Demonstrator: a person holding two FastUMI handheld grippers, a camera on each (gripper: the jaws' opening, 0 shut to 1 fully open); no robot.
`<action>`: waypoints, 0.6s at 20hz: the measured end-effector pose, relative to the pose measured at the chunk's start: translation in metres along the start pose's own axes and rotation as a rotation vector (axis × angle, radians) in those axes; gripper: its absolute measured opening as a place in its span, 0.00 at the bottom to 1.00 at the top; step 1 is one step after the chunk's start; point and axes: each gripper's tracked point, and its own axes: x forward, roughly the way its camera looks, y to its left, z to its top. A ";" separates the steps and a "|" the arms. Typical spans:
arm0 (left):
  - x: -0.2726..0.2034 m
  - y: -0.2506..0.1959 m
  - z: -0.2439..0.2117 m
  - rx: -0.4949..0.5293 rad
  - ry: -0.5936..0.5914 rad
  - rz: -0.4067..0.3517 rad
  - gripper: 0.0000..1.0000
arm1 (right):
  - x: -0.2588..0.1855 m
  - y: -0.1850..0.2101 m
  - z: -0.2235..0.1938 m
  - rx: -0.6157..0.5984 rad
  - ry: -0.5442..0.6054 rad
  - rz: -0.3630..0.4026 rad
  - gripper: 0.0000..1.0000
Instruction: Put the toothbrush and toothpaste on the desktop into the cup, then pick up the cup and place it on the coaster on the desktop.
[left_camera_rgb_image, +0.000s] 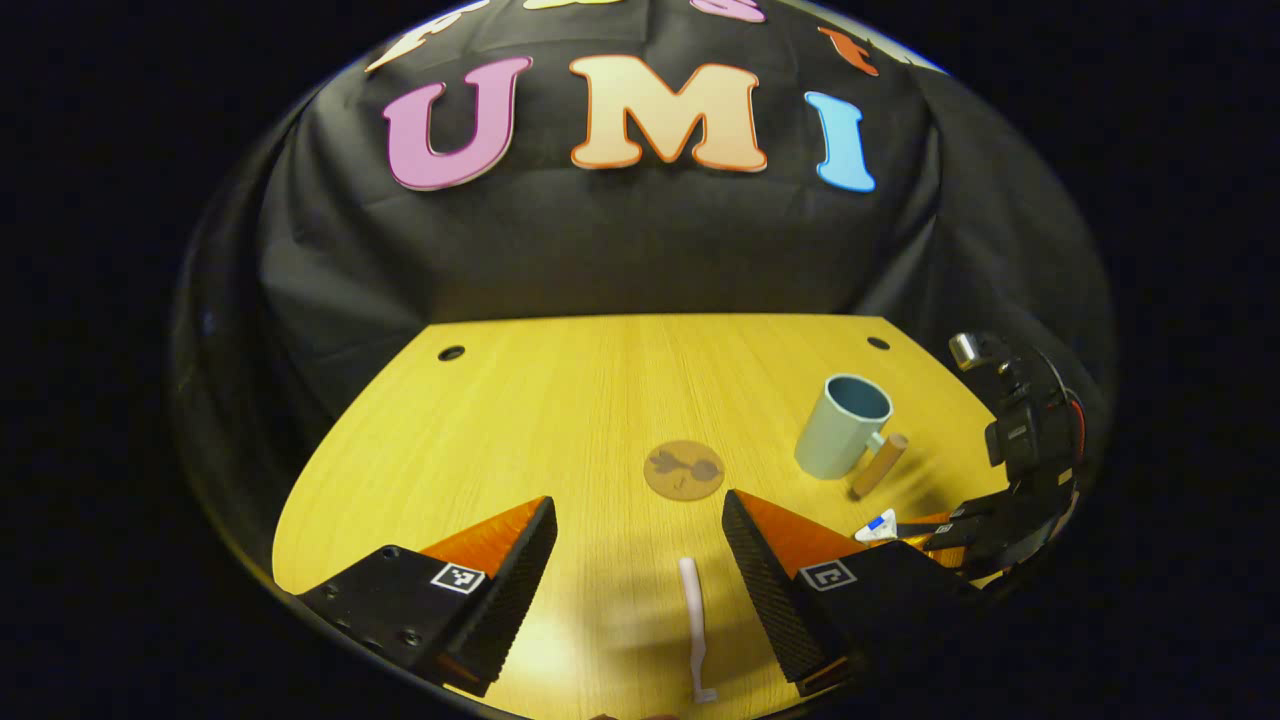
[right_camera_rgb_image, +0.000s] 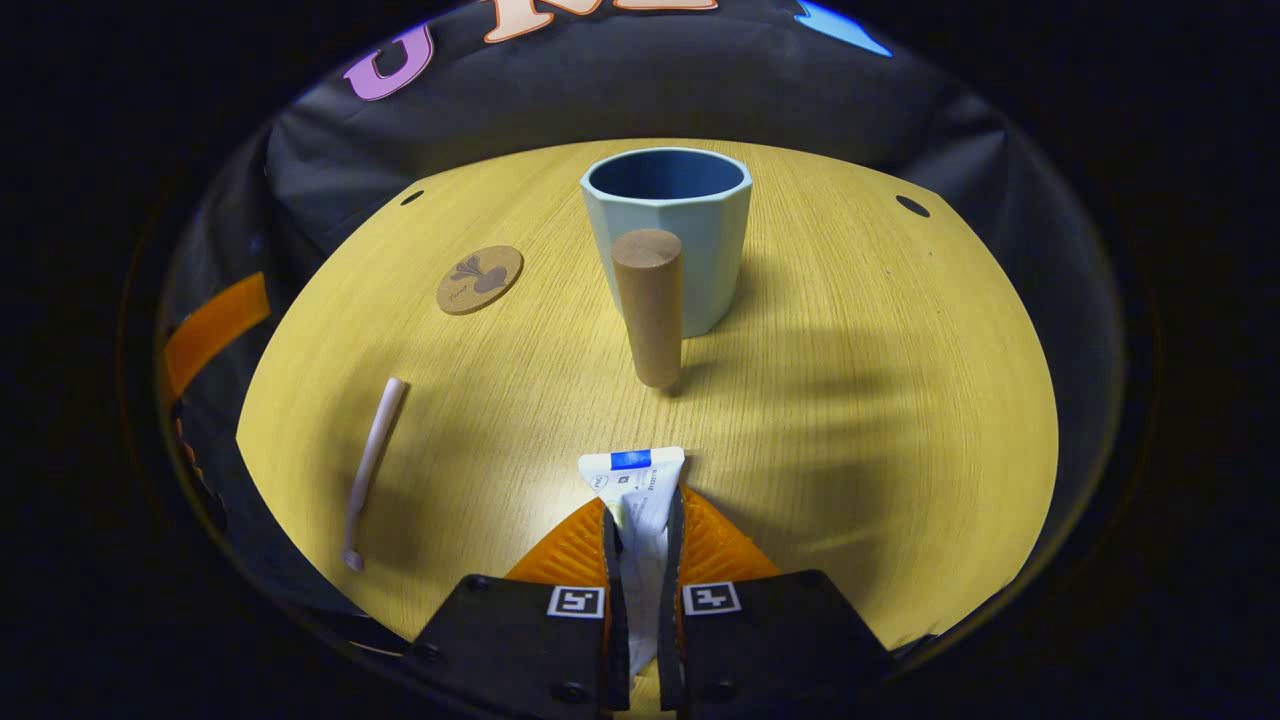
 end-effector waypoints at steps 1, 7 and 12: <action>0.005 -0.002 -0.010 -0.003 0.033 -0.007 0.97 | 0.001 0.000 -0.001 0.003 -0.002 0.002 0.14; 0.025 -0.007 -0.063 -0.017 0.230 -0.021 0.96 | 0.000 0.000 0.000 -0.004 -0.006 0.007 0.14; 0.029 -0.010 -0.092 -0.018 0.352 -0.026 0.96 | 0.000 0.000 0.000 -0.009 -0.007 0.012 0.14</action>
